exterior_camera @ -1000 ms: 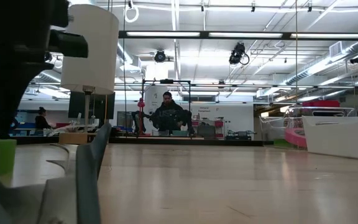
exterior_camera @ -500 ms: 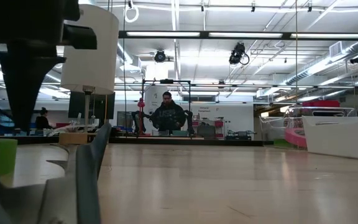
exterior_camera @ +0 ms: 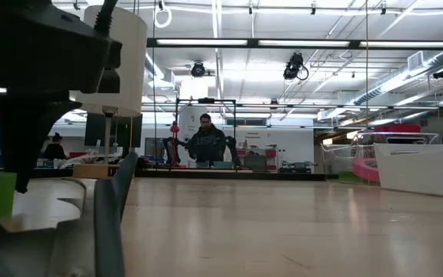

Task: Pick and place Stapler, Stapler remover, tape
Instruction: Put the green masking tape into the top transparent bin

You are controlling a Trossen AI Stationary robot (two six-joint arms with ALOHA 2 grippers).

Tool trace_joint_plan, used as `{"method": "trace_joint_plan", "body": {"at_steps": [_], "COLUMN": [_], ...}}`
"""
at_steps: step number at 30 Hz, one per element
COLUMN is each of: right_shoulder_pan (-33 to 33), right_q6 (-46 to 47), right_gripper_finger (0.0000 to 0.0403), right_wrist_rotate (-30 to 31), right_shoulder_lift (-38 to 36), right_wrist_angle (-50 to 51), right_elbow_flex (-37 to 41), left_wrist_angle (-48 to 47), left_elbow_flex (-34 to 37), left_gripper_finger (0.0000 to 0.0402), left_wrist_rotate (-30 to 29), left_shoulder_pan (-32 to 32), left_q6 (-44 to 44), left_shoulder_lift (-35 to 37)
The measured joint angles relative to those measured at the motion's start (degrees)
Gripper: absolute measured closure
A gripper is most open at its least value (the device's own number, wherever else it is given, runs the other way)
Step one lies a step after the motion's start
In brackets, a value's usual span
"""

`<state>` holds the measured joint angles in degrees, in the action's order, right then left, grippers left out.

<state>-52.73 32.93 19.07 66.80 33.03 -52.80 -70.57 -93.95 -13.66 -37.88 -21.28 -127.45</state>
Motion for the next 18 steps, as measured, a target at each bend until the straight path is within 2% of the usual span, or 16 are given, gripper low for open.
{"method": "trace_joint_plan", "body": {"at_steps": [3,7,11,15,18], "right_shoulder_pan": [0.0,0.0,0.0,0.0,0.0], "right_q6": [0.0,1.1,1.3,2.4,3.1], "right_gripper_finger": [0.0316,0.0316,0.0316,0.0316,0.0316], "right_wrist_rotate": [0.4,1.0,1.4,4.7,7.7], "right_shoulder_lift": [0.0,0.0,0.0,0.0,0.0], "right_wrist_angle": [0.0,0.6,1.3,1.3,1.0], "right_elbow_flex": [0.0,0.0,0.0,0.0,0.0], "left_wrist_angle": [-0.6,-1.5,-7.3,-15.7,-18.2], "left_elbow_flex": [0.0,0.1,-2.6,-11.3,-19.4], "left_gripper_finger": [0.0310,0.0312,0.0312,0.0312,0.0312], "left_wrist_rotate": [-0.1,1.0,0.0,-10.9,-23.3], "left_shoulder_pan": [0.9,2.0,3.0,3.3,3.5], "left_q6": [-2.0,-5.4,-9.6,-11.3,-11.6], "left_shoulder_lift": [0.0,-0.1,-0.6,-0.7,-0.6]}}
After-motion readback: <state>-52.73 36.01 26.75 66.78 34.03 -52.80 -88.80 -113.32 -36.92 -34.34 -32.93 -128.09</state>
